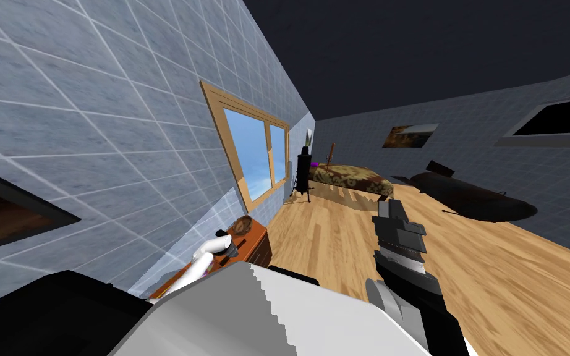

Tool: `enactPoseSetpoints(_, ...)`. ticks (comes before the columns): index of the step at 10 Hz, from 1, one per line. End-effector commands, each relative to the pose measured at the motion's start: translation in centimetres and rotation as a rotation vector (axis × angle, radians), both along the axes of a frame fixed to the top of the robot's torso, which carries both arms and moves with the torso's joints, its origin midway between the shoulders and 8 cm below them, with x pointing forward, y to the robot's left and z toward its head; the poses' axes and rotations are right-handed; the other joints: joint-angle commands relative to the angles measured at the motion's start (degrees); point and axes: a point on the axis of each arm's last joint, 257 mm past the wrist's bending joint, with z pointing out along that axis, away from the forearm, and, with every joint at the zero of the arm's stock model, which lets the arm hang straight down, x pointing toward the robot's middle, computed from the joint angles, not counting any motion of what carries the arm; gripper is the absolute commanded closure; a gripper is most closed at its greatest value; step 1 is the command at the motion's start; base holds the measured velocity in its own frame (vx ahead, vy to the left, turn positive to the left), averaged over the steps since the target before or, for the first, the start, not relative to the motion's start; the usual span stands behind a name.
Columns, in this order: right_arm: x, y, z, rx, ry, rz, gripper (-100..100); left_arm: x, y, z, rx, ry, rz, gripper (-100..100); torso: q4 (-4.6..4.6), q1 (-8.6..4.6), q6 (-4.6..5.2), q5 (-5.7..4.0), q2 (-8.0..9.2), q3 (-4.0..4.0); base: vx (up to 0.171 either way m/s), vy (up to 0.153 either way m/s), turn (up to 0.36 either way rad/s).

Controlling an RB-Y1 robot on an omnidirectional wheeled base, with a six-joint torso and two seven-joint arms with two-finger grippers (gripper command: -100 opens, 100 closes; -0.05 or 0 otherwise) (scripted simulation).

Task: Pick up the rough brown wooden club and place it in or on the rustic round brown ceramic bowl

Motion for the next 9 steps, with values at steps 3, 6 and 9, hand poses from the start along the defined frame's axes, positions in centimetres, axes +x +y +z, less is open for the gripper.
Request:
enactPoseSetpoints(3, 0.0, 0.0, 0.0, 0.0, 0.0, 0.0, 0, -2.7, -0.1, -0.8, -0.044, 0.081, 0.057, -100, 0.0, -0.01, -0.02, 0.0, 0.01, 0.0, 0.044, 0.036, -0.106)
enactPoseSetpoints(6, 0.0, 0.0, 0.0, 0.0, 0.0, 0.0, 0, -2.5, -0.5, -1.5, -0.037, 0.065, 0.043, -100, 0.02, -0.13, -0.03, -0.03, 0.13, 0.07, 0.014, 0.012, 0.005)
enactPoseSetpoints(9, 0.0, 0.0, 0.0, 0.0, 0.0, 0.0, 0, -2.9, -1.2, -2.5, -0.036, 0.062, 0.036, -100, 0.0, -0.06, -0.03, -0.01, 0.03, 0.02, 0.034, 0.027, 0.023)
